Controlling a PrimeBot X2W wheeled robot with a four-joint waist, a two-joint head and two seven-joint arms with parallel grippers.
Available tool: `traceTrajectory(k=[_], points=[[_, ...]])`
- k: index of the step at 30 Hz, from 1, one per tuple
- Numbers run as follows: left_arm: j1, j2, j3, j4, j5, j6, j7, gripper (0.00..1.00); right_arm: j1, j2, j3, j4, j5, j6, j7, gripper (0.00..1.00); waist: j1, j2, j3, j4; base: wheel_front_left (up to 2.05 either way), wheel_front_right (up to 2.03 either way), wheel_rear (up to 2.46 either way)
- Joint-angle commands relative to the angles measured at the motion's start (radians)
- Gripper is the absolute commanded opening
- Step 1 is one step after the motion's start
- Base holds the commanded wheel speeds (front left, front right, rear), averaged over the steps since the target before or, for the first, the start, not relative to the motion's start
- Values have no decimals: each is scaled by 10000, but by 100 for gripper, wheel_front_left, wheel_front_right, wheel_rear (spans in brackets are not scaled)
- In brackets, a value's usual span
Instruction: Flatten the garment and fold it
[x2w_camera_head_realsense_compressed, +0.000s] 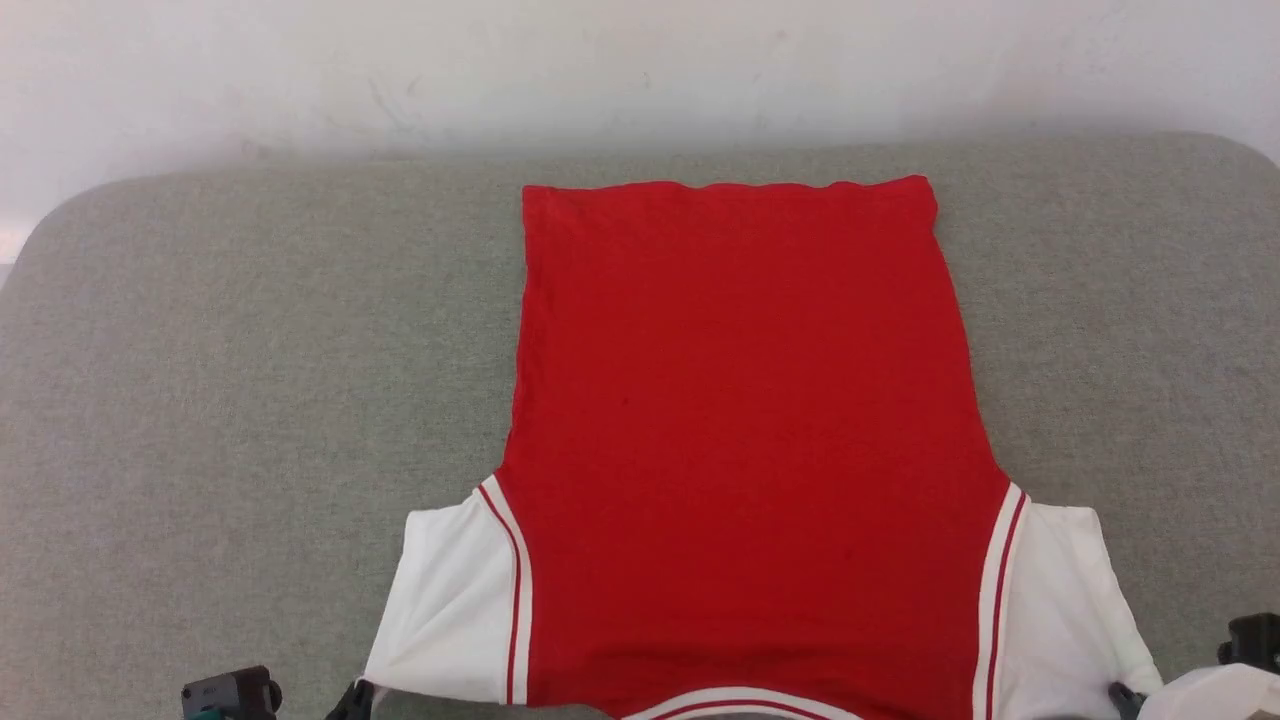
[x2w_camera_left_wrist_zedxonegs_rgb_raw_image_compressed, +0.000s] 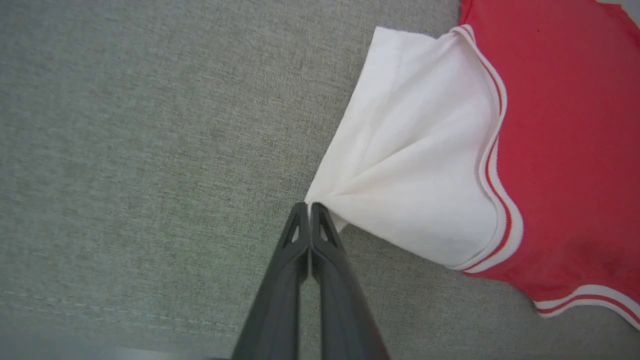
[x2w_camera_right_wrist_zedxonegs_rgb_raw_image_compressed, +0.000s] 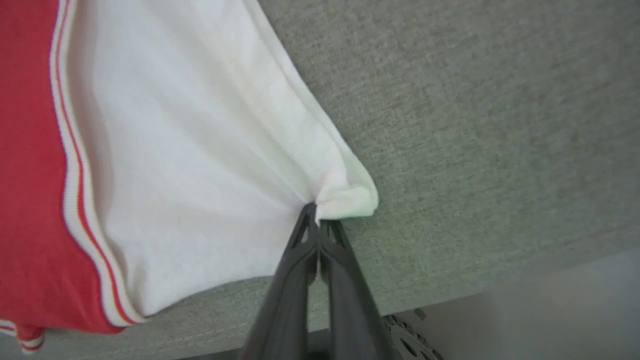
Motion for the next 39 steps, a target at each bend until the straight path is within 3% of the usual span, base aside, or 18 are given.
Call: traceTrajectory(k=[1,10,12,15,20,30,39], points=[[-139,23,-8,67,-50,-95,-99,0,-119,42,-18,-37,-156,-23,-110,100,1,0,11,9,0,0,0],[-328,56,-67,1,-29,-224,-267,0,-775,42,-248,-1894,-291,-23,-2168,100,1,0,138,170,0,0,0],[-509,39,-151,-51,12,-266,-286,0,-1388,29,-109,-2302,-483,-23,-3169,100,1,0,299,319,0,0,0],[-733,8,-256,-155,67,-314,-306,0,-2305,-236,153,-2163,-364,-23,-3967,100,1,0,558,522,0,0,0],[-1039,-85,-359,-293,52,-450,-413,0,-3802,-876,508,-1335,-244,-23,-4318,100,1,0,1037,872,0,0,0],[-2105,-489,-774,-359,157,-716,-685,0,-7937,-2297,1212,1683,-447,-23,-3517,100,1,0,2940,2030,0,0,0],[-2794,-1065,-1119,21,140,-957,-1181,0,-10481,-3273,1358,3174,-1014,-23,-861,100,1,0,4582,2962,0,0,0]])
